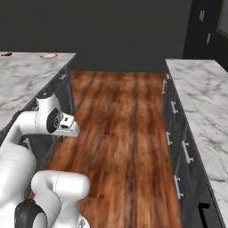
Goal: Take the chicken drumsticks from the pan and place one on each plate on the dining counter.
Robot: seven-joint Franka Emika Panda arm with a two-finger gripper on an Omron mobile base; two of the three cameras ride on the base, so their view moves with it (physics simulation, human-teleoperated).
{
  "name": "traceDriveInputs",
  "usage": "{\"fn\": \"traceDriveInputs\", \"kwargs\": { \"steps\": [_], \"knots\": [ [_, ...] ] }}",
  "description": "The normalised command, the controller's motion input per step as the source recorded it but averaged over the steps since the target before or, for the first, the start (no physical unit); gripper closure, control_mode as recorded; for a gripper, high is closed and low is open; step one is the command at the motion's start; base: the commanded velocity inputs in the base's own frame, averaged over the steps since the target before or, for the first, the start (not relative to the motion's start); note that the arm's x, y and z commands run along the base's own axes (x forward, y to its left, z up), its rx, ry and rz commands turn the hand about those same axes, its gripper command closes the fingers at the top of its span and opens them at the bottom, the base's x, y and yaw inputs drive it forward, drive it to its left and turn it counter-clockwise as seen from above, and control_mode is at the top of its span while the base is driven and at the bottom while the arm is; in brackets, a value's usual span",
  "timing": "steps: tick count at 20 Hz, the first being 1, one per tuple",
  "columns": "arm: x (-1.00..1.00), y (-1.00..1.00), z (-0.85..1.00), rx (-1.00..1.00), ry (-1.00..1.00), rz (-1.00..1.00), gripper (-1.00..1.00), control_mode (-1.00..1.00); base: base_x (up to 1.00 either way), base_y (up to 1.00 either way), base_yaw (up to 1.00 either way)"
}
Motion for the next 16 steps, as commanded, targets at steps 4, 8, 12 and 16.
{"fn": "traceDriveInputs", "kwargs": {
  "steps": [4, 8, 12, 16],
  "knots": [
    [0.0, 0.0, 0.0, 0.0, 0.0, 0.0, 1.0, 1.0, 1.0, 0.0, 0.07],
    [0.0, 0.0, 0.0, 0.0, 0.0, 0.0, 1.0, 1.0, 1.0, 0.0, 0.04],
    [0.0, 0.0, 0.0, 0.0, 0.0, 0.0, 1.0, 1.0, 1.0, -0.01, 0.02],
    [0.0, 0.0, 0.0, 0.0, 0.0, 0.0, 1.0, 1.0, 1.0, -0.01, 0.01]
  ]
}}
